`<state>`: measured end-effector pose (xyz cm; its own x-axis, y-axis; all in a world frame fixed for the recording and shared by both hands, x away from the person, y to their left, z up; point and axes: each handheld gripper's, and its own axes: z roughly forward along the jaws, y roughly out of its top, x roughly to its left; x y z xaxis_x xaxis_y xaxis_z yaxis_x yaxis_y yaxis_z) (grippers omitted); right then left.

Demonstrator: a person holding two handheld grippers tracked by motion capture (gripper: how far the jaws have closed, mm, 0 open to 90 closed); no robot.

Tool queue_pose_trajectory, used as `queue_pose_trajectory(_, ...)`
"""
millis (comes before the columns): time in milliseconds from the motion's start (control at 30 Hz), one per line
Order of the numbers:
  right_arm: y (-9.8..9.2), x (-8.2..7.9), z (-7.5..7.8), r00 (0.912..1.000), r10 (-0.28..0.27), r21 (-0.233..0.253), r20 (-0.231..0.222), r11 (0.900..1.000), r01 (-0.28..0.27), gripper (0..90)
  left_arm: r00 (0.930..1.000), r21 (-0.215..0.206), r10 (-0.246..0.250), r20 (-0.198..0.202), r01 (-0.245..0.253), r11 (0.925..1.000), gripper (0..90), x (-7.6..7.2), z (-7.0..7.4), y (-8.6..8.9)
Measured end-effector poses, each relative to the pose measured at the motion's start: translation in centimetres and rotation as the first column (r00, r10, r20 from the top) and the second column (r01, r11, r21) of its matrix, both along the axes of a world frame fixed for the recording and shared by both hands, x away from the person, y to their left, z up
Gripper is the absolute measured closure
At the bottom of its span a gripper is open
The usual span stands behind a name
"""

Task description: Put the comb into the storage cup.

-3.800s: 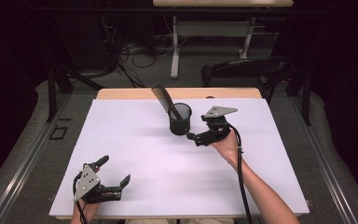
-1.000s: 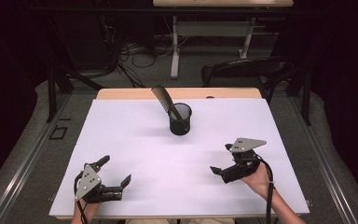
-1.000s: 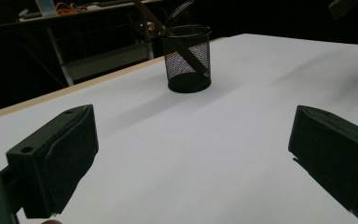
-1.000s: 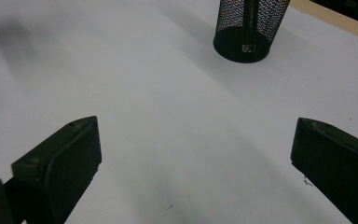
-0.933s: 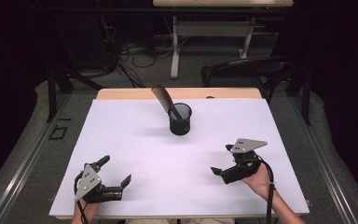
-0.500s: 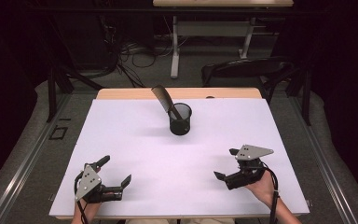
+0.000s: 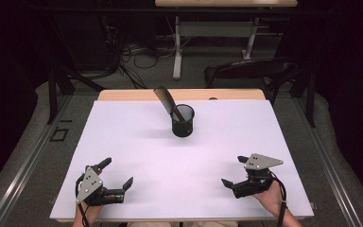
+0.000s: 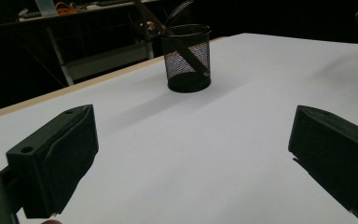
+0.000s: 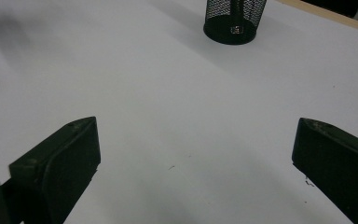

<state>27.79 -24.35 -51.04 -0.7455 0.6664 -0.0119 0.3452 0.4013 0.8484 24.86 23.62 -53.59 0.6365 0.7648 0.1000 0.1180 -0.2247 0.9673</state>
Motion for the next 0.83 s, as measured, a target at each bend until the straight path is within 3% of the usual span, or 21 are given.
queue_pose_trajectory(300, -0.5, -1.1, -0.7, 0.9991, -0.028, 0.017, 0.03, 0.999, 0.028, 0.0, 1.0, 0.0, -0.001, -0.001, 0.001, 1.0, 1.5, 0.0, 0.0, 0.0)
queue_pose_trajectory(533, -0.8, -1.7, -0.6, 0.9963, -0.049, 0.027, 0.07, 0.999, 0.047, 0.0, 1.0, -0.002, -0.003, -0.002, 0.003, 1.0, 1.4, 0.0, 0.0, -0.1)
queue_pose_trajectory(833, -0.8, -2.1, -0.5, 0.9943, -0.058, 0.042, 0.09, 0.998, 0.055, 0.0, 1.0, -0.002, -0.004, -0.003, 0.004, 1.0, 1.5, 0.1, 0.0, -0.1)
